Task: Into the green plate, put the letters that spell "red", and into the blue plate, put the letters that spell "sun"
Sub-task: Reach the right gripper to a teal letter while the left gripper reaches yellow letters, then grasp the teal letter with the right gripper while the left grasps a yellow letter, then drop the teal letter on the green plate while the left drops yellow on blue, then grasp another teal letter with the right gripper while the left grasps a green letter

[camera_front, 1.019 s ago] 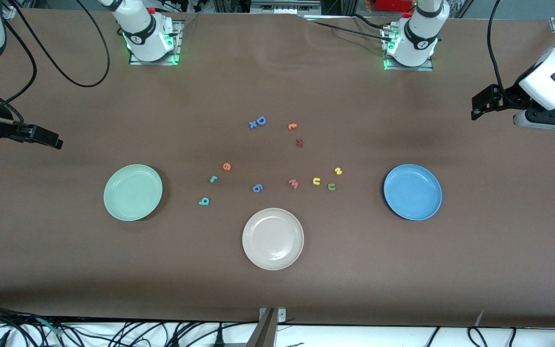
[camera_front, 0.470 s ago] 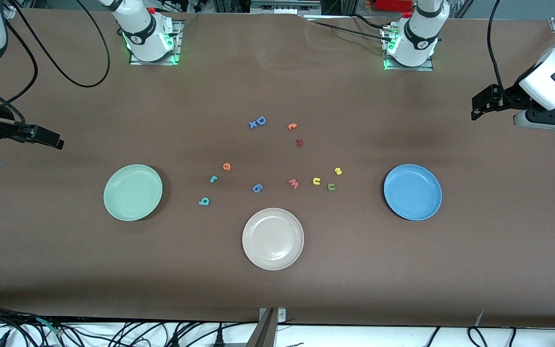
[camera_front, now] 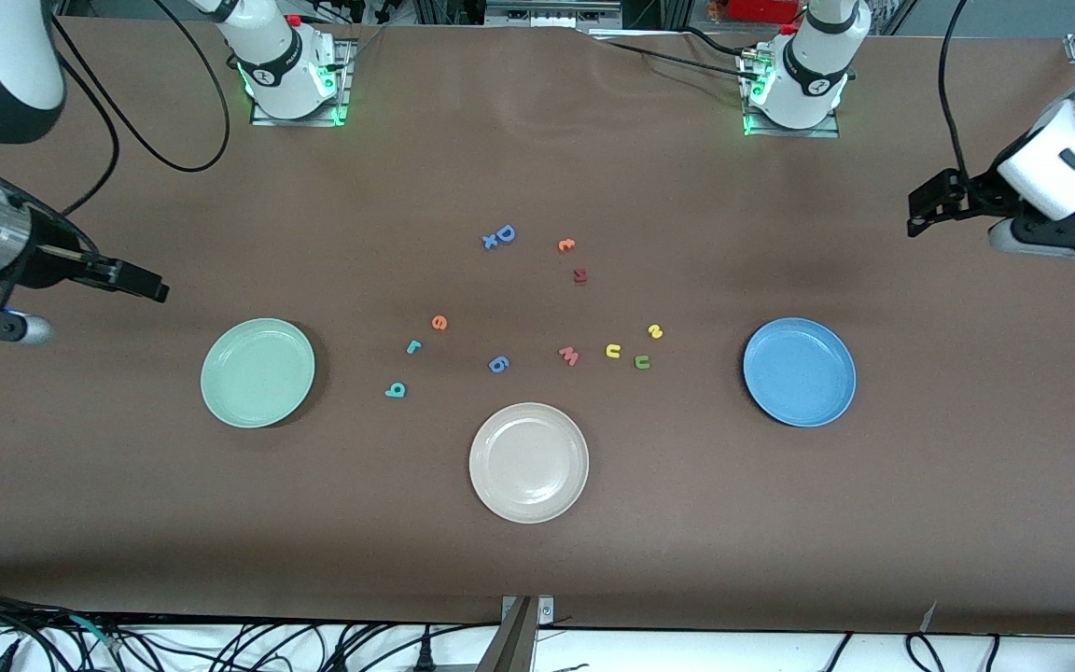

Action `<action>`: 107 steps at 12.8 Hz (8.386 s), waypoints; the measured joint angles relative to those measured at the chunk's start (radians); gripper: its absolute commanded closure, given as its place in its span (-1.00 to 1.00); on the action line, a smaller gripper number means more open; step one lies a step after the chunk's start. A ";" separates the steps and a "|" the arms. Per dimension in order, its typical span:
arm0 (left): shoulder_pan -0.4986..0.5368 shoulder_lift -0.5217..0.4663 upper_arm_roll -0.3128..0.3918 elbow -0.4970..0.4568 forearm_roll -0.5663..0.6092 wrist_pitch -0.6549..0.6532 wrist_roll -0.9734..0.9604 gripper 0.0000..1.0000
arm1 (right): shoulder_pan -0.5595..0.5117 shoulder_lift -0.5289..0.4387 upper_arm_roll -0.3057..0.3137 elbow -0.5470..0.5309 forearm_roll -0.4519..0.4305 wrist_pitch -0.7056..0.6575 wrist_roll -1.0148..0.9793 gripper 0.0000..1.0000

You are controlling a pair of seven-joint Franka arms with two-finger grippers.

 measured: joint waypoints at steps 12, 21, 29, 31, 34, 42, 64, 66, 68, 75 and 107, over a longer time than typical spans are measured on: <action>-0.294 0.307 -0.021 -0.001 0.000 0.193 -0.231 -1.00 | 0.172 0.229 0.003 -0.008 0.001 0.232 0.362 -1.00; -0.381 0.506 -0.021 -0.116 0.000 0.586 -0.309 -1.00 | 0.292 0.455 0.003 -0.009 -0.007 0.502 0.593 -1.00; -0.404 0.553 -0.021 -0.261 0.000 0.822 -0.342 -1.00 | 0.338 0.557 -0.001 -0.010 -0.034 0.662 0.694 -1.00; -0.413 0.566 -0.021 -0.274 0.000 0.844 -0.344 -1.00 | 0.338 0.569 -0.003 -0.019 -0.034 0.701 0.694 -0.99; -0.413 0.568 -0.020 -0.289 0.000 0.848 -0.344 -0.99 | 0.339 0.576 -0.003 -0.038 -0.034 0.738 0.702 -0.98; -0.413 0.572 -0.013 -0.295 0.000 0.864 -0.344 -0.98 | 0.353 0.577 -0.002 -0.047 -0.034 0.741 0.731 -0.12; -0.346 0.409 0.005 -0.163 0.222 0.463 -0.330 0.95 | 0.284 0.471 -0.086 0.071 -0.043 0.320 0.406 0.57; -0.268 0.420 0.007 -0.167 0.304 0.459 -0.261 0.95 | 0.282 0.452 -0.134 0.054 -0.043 0.296 0.294 0.57; -0.192 0.448 0.008 -0.169 0.329 0.461 -0.195 0.93 | 0.281 0.433 -0.178 0.016 -0.043 0.297 0.197 0.57; -0.120 0.544 0.009 -0.226 0.348 0.575 -0.178 -0.96 | 0.281 0.319 -0.220 -0.327 -0.043 0.658 0.084 0.57; -0.297 0.694 -0.157 -0.126 0.361 0.847 -0.551 -0.94 | 0.372 0.417 0.021 -0.281 -0.001 0.794 0.884 -0.98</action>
